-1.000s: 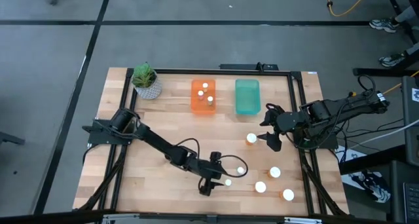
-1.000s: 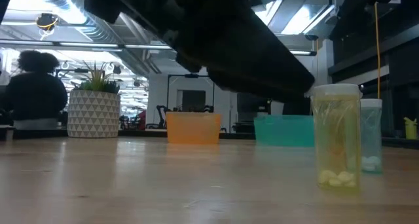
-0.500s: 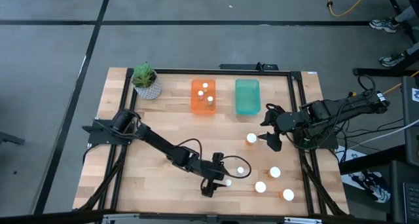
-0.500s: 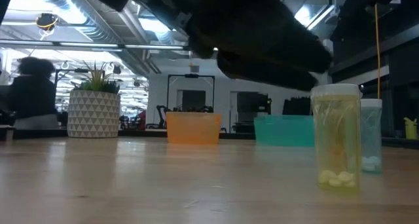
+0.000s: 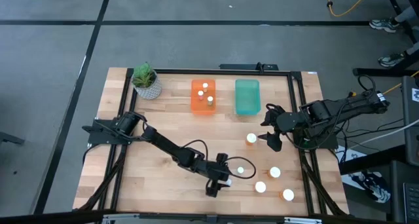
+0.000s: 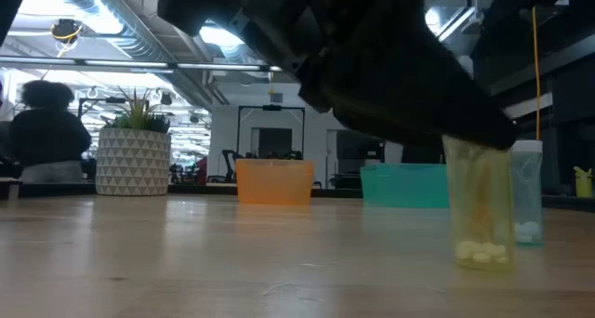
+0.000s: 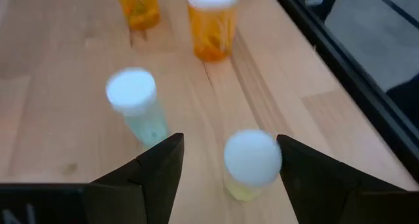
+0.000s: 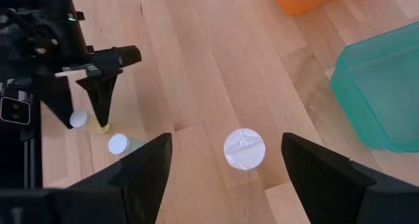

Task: Pick and place medicine bottles into bin by pill shape (circle, oval)
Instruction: Put the small yellow pill bottle into the orange bin

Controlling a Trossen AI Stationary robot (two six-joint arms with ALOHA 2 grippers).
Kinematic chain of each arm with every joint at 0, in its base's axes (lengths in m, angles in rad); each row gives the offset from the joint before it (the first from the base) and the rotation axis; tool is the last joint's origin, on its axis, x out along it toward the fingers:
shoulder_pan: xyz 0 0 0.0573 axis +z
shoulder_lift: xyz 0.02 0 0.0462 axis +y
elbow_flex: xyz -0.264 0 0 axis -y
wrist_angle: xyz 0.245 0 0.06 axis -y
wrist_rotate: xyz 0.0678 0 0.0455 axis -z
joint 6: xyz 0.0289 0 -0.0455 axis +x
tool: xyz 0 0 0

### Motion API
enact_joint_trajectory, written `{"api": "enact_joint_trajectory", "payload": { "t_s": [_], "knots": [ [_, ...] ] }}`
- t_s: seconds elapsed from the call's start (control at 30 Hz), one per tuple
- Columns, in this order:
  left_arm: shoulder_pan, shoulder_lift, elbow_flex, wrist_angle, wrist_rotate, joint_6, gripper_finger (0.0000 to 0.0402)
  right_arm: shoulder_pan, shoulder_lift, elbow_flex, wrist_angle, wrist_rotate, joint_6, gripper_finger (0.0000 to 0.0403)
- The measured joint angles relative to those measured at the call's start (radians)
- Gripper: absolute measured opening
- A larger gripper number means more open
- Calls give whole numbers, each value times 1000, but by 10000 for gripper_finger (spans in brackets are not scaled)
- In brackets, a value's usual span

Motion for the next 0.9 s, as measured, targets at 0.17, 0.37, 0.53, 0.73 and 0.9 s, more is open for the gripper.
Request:
{"api": "enact_joint_trajectory", "payload": {
  "t_s": [0.17, 0.37, 0.53, 0.73, 0.9],
  "knots": [
    [0, 0, -1, -19, 16, -24, 234, 0, 0, 0, 0, 0, -2, 289],
    [0, 0, -1, -20, 32, -27, 228, 0, 0, 0, 0, 0, -2, 289],
    [-1, 0, -1, -20, 36, -27, 196, 0, 0, 0, 0, 0, -1, 289],
    [-1, 0, -1, -22, 44, -27, 158, 0, 0, 0, 0, 0, 0, 289],
    [0, 0, -1, -22, 42, -22, 128, 0, 0, 0, 0, 0, 0, 289]
  ]
}}
